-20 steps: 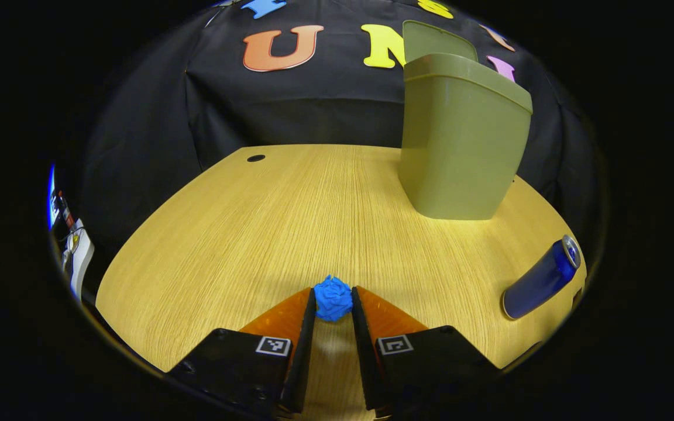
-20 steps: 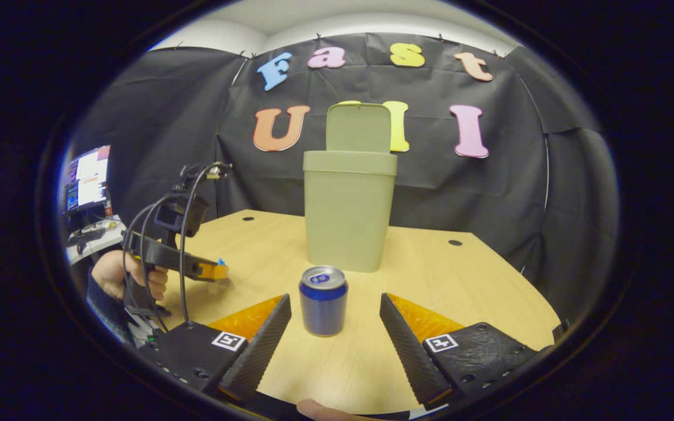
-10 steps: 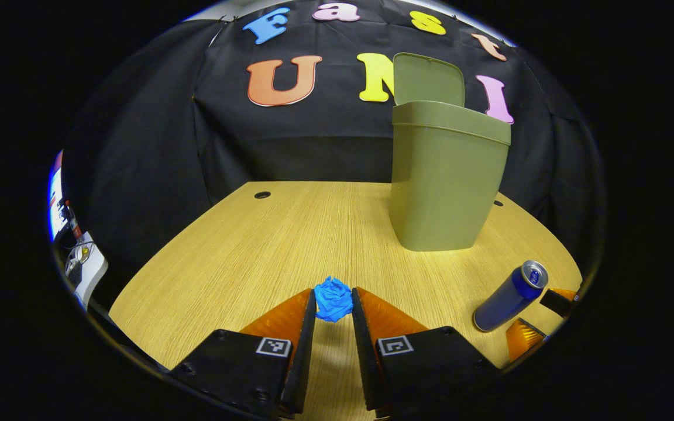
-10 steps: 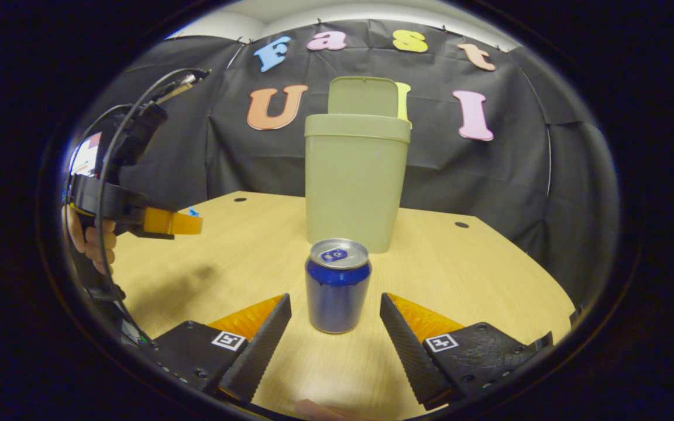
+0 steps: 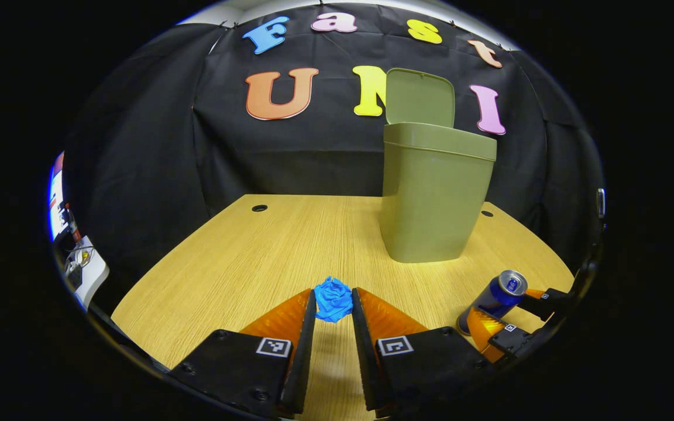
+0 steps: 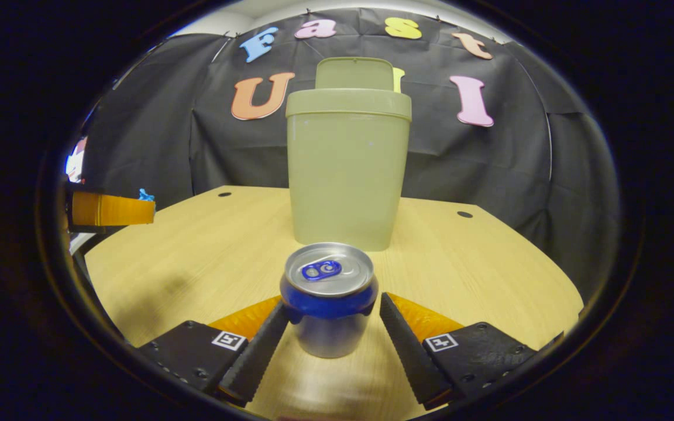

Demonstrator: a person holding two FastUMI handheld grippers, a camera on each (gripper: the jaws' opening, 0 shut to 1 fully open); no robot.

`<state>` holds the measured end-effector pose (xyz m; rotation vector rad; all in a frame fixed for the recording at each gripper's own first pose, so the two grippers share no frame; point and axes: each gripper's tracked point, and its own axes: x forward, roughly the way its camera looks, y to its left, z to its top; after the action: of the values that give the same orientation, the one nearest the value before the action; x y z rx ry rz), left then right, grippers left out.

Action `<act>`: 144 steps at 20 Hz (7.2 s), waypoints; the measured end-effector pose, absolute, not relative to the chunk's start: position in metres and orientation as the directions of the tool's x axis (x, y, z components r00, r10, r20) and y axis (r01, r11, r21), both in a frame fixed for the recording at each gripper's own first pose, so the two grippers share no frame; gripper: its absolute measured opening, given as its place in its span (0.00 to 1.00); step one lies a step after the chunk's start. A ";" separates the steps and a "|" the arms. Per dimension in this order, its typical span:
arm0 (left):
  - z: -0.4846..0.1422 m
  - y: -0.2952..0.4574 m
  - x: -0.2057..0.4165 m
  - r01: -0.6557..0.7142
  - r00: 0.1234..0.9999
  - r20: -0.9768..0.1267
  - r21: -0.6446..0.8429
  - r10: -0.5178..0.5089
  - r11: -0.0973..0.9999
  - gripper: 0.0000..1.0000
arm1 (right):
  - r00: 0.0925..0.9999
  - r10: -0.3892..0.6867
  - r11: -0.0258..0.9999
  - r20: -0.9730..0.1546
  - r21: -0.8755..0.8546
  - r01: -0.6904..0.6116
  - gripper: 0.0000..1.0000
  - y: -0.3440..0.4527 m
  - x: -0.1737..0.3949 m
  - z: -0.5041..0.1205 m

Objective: Press the lid of the desktop garbage bin to open it, pick up the crumpled paper on the desktop and throw it into the bin, then pick up the pop can on the desktop and drop it into the bin, and finally close the garbage bin lid.

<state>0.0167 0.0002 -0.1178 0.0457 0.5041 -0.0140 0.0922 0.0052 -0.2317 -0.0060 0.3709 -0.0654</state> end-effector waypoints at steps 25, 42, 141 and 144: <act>-0.046 -0.049 -0.021 0.030 0.953 -0.302 0.029 -0.020 0.999 0.40 | 0.984 0.029 0.999 -0.173 0.042 -0.022 0.81 -0.054 0.005 -0.094; 0.090 -0.156 0.100 0.171 0.966 -0.196 0.007 -0.166 0.985 0.39 | 0.986 -0.030 0.993 -0.163 0.104 0.047 0.81 -0.108 -0.004 -0.077; 0.005 0.019 0.014 0.031 0.989 -0.144 -0.040 -0.036 0.999 0.98 | 0.953 -0.081 0.997 -0.291 -0.039 0.073 0.83 -0.023 0.340 0.061; 0.005 0.020 0.010 0.032 0.989 -0.145 -0.049 -0.039 0.998 0.98 | 0.967 -0.077 0.996 -0.243 -0.060 0.064 0.95 -0.022 0.329 0.091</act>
<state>0.0104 0.0195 0.0053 -0.0468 0.1466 -0.0354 0.3286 -0.0222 0.0907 -0.0517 0.2475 -0.0712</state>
